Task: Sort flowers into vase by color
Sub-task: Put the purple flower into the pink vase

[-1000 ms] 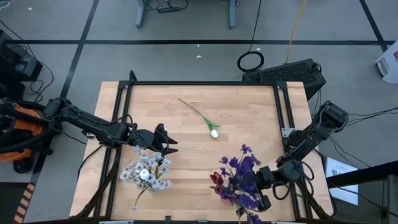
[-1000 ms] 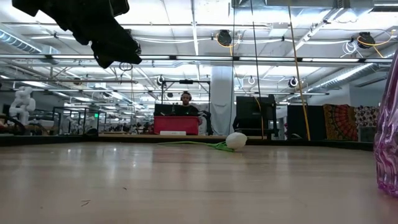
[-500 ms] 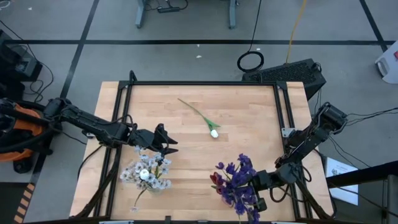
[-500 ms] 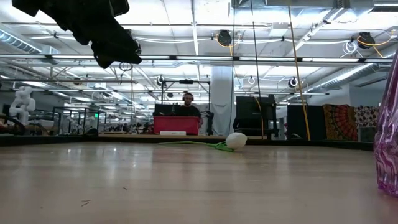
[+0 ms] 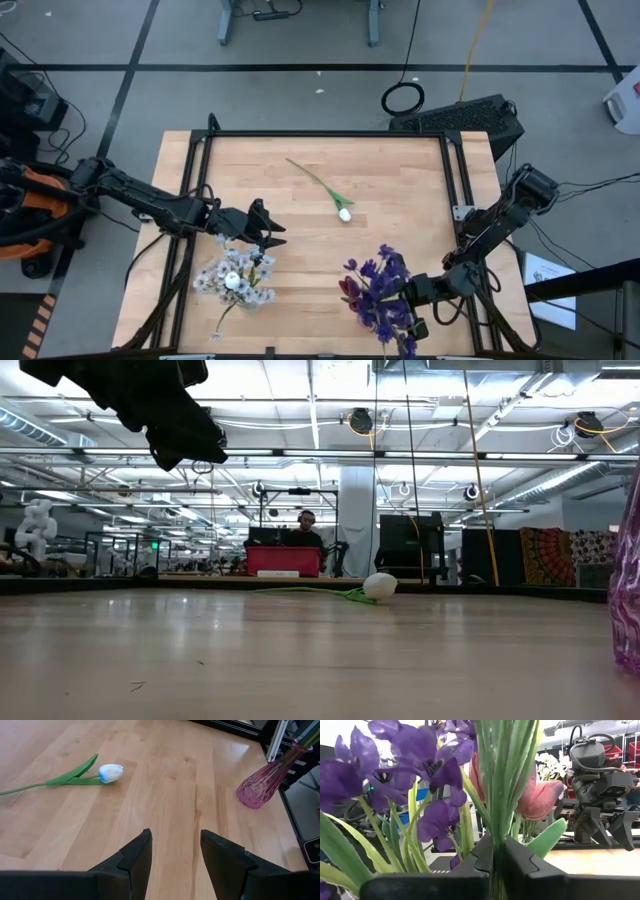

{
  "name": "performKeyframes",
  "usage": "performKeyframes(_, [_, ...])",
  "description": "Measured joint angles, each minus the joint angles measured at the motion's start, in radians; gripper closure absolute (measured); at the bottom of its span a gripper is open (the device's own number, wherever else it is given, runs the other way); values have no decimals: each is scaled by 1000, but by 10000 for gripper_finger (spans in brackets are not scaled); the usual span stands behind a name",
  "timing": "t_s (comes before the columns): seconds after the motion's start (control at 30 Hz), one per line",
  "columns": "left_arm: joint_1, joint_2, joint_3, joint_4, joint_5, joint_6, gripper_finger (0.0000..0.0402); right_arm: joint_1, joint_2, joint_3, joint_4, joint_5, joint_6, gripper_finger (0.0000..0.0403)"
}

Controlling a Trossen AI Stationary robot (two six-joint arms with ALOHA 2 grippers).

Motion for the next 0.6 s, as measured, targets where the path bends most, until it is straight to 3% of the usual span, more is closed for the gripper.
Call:
performKeyframes(0.23, [0,0,0,0,0,0,228,9,-57,-5,-121,-3,1,362])
performKeyframes(0.6, [0,0,0,0,0,0,228,22,-166,-5,-321,-4,82,360])
